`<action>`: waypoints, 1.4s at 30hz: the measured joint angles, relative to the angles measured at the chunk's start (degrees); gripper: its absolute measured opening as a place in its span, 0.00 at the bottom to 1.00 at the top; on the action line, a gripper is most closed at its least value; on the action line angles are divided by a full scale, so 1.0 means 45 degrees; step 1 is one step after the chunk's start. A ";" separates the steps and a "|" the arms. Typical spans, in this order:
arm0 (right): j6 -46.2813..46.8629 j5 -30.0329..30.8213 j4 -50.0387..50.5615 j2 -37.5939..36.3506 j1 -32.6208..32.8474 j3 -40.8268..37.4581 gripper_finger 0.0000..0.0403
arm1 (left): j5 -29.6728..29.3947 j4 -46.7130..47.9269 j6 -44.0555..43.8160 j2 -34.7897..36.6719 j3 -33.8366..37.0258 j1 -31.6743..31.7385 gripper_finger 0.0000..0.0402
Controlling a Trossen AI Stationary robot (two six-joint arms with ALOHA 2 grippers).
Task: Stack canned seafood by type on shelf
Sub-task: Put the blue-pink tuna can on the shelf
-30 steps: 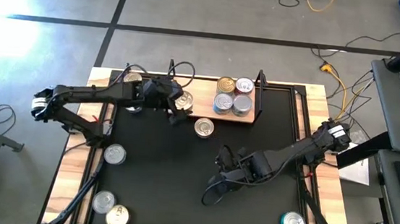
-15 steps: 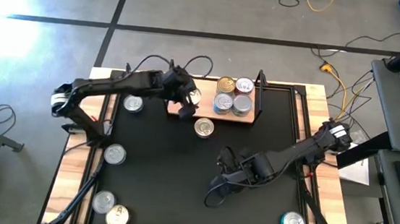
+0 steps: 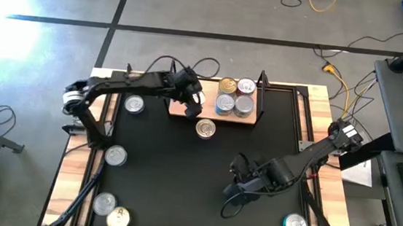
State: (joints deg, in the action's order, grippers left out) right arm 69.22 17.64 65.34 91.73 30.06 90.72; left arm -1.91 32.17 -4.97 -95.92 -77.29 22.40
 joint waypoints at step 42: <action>0.1927 -0.0617 0.1037 -0.0624 0.0688 0.0000 0.02 | -0.1087 0.0128 0.1485 -0.3950 -0.1396 -0.0191 0.98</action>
State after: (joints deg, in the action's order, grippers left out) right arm 77.89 14.86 70.01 88.92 33.15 90.72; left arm -6.80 32.75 1.71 -113.70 -83.57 21.53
